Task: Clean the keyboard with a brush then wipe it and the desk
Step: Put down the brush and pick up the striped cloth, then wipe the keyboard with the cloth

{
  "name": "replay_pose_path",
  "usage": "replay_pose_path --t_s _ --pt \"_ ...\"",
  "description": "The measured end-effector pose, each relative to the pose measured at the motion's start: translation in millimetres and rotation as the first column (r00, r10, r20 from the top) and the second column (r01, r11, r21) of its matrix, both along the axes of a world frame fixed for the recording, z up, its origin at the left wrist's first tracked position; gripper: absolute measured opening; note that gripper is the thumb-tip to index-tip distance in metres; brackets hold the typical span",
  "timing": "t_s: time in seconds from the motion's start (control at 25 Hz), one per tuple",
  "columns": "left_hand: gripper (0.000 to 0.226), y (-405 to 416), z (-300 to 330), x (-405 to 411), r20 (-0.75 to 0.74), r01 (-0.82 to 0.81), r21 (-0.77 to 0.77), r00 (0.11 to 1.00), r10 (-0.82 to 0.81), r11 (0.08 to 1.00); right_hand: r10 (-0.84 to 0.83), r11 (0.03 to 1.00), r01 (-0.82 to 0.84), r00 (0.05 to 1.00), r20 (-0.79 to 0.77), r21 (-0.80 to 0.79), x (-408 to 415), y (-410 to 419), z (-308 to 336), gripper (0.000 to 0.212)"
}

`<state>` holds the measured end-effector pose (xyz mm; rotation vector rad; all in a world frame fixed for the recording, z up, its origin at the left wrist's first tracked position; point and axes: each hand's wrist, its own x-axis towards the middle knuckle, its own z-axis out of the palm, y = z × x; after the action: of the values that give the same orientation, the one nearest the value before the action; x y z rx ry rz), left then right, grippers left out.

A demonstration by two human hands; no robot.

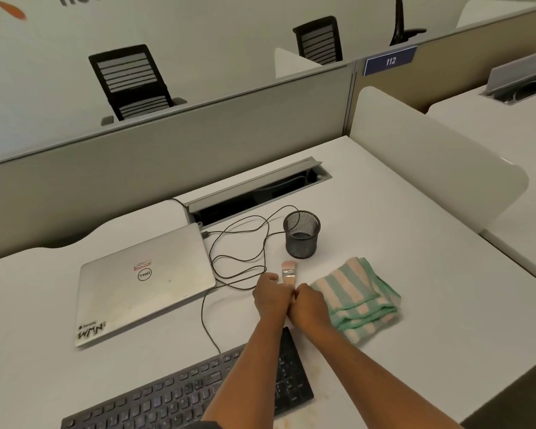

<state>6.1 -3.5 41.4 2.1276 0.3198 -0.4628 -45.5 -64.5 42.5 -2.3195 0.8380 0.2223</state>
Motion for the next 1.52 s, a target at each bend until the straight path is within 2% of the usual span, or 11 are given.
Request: replay_pose_path --t_s 0.2,0.4,0.52,0.6,0.72,0.88,1.0,1.16,1.24,1.36,1.52 --pt "0.026 -5.2 0.8 -6.3 0.077 0.012 0.127 0.997 -0.022 0.992 0.155 0.980 -0.165 0.984 -0.093 -0.113 2.8 -11.0 8.5 0.017" --pt "0.023 -13.1 6.8 -19.8 0.248 -0.032 0.144 0.969 -0.005 0.989 0.103 0.989 -0.095 0.992 0.068 -0.117 -4.9 -51.1 25.7 0.015" --pt "0.015 -26.8 8.7 -29.0 0.418 0.117 0.139 0.893 -0.166 0.983 0.069 0.982 -0.023 0.969 0.236 -0.189 -9.8 -88.0 29.3 0.016" --pt "0.018 -39.4 7.1 -30.5 0.468 0.255 0.149 0.833 -0.295 0.955 0.081 0.962 -0.003 0.958 0.274 -0.273 -14.5 -112.4 23.2 0.026" --pt "0.037 -54.9 7.2 -25.4 0.419 0.423 0.257 0.762 -0.494 0.869 0.046 0.955 0.020 0.976 0.212 -0.297 -26.6 -141.0 12.6 0.048" --pt "0.064 -69.9 5.8 -21.9 0.204 0.583 0.438 0.677 -0.707 0.685 0.083 0.978 -0.057 0.989 0.122 -0.202 -44.0 -158.3 -3.4 0.076" --pt "0.062 -77.9 1.7 -22.0 0.086 0.569 0.531 0.701 -0.708 0.628 0.111 0.980 -0.098 0.991 0.072 -0.171 -48.7 -159.4 -9.8 0.084" --pt "0.056 -86.0 2.8 -20.2 0.029 0.559 0.591 0.706 -0.708 0.581 0.104 0.990 -0.091 0.987 0.125 -0.110 -50.1 -158.7 -11.2 0.088" --pt "0.050 -87.5 6.4 -23.9 0.038 0.570 0.588 0.689 -0.723 0.574 0.067 0.998 -0.065 0.982 0.174 -0.019 -53.4 -157.0 -10.0 0.089" --pt "0.039 -82.4 9.5 -32.3 0.067 0.603 0.514 0.681 -0.729 0.610 0.070 0.998 -0.068 0.974 0.216 -0.015 -60.3 -155.0 -3.6 0.086" --pt "0.031 -65.5 16.7 -35.2 0.167 0.574 0.325 0.748 -0.643 0.752 0.064 0.998 -0.068 0.937 0.342 0.000 -70.6 -142.8 14.0 0.092"
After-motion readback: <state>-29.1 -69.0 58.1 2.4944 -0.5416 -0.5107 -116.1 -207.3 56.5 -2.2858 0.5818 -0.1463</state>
